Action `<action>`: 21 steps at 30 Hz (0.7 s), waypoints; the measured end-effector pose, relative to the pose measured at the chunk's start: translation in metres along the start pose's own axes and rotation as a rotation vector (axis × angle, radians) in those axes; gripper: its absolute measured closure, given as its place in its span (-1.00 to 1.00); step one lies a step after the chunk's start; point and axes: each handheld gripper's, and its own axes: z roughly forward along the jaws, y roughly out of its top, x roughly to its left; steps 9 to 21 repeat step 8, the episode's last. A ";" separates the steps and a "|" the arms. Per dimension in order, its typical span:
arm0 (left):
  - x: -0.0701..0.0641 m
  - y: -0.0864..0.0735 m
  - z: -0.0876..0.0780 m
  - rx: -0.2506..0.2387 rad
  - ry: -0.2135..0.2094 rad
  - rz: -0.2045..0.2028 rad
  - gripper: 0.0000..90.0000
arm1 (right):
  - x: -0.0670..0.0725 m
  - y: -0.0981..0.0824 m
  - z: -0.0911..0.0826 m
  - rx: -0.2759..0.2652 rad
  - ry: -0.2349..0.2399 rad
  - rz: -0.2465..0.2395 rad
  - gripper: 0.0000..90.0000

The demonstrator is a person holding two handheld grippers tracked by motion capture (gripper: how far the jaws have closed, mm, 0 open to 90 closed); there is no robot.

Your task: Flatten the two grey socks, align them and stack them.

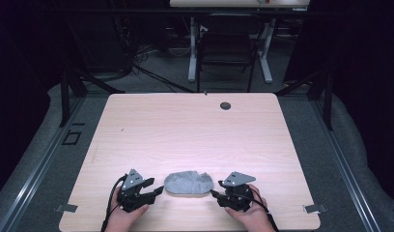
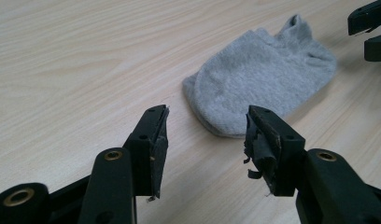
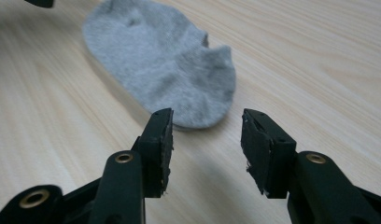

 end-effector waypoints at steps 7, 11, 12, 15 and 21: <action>0.007 -0.003 0.002 0.001 0.011 -0.026 0.08 | -0.006 -0.004 0.000 -0.012 -0.015 0.023 0.17; 0.007 -0.003 0.002 0.000 0.010 -0.029 0.08 | -0.006 -0.004 0.000 -0.015 -0.018 0.026 0.17; 0.007 -0.003 0.002 0.000 0.010 -0.029 0.08 | -0.006 -0.004 0.000 -0.015 -0.018 0.026 0.17; 0.007 -0.003 0.002 0.000 0.010 -0.029 0.08 | -0.006 -0.004 0.000 -0.015 -0.018 0.026 0.17; 0.007 -0.003 0.002 0.000 0.010 -0.029 0.08 | -0.006 -0.004 0.000 -0.015 -0.018 0.026 0.17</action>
